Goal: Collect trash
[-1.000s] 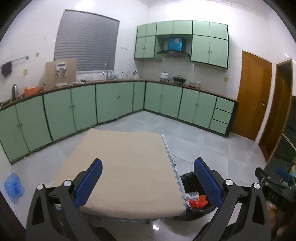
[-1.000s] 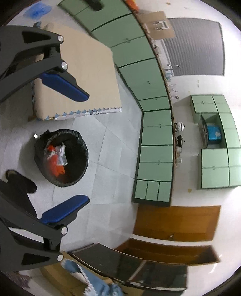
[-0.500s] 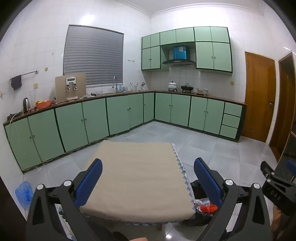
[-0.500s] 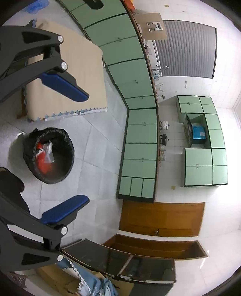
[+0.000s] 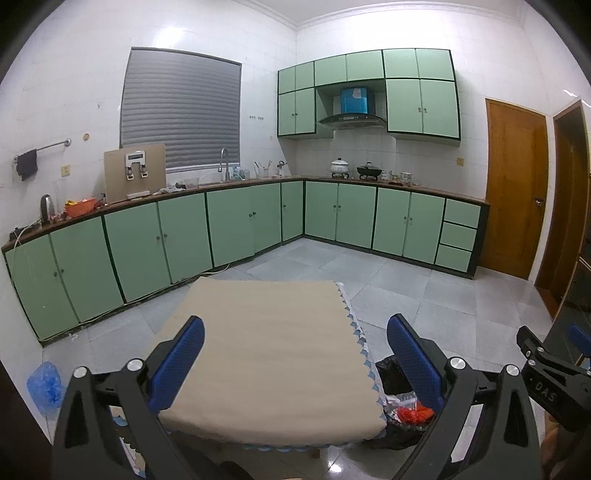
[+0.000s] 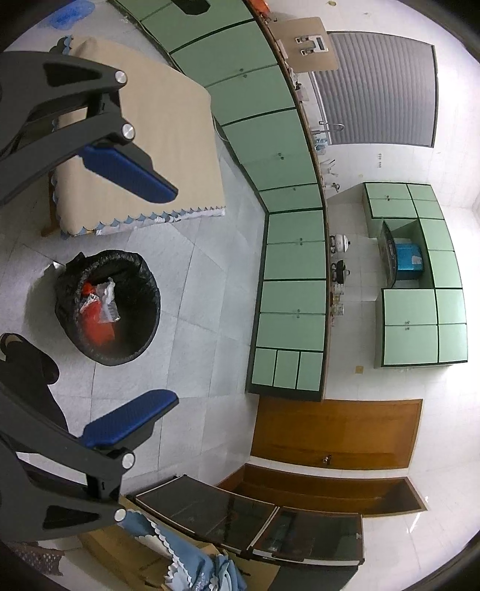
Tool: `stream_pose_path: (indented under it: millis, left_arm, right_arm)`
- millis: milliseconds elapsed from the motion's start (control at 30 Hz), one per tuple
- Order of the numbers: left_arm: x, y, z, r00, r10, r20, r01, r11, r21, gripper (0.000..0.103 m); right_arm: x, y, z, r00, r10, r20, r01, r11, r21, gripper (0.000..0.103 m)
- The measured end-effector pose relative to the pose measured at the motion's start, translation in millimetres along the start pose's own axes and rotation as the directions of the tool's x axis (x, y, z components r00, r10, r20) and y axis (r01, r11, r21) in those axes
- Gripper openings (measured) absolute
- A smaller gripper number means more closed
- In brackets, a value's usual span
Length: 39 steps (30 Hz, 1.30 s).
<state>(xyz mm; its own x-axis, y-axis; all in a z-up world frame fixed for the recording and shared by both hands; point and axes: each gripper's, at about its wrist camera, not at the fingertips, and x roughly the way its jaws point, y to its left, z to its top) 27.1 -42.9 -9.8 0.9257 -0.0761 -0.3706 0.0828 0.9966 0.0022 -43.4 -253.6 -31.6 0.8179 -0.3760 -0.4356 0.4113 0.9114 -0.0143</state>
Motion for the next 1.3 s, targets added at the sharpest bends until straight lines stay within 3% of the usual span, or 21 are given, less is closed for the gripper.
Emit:
stream_pose_path:
  millis: [1300]
  left_arm:
    - [-7.7,6.3,0.1,1.000,0.004,0.007,-0.004,1.000,-0.013,0.097]
  right_arm:
    - [-6.0,-1.0,1.6,1.000,-0.013,0.028,0.013,1.000,0.000,0.098]
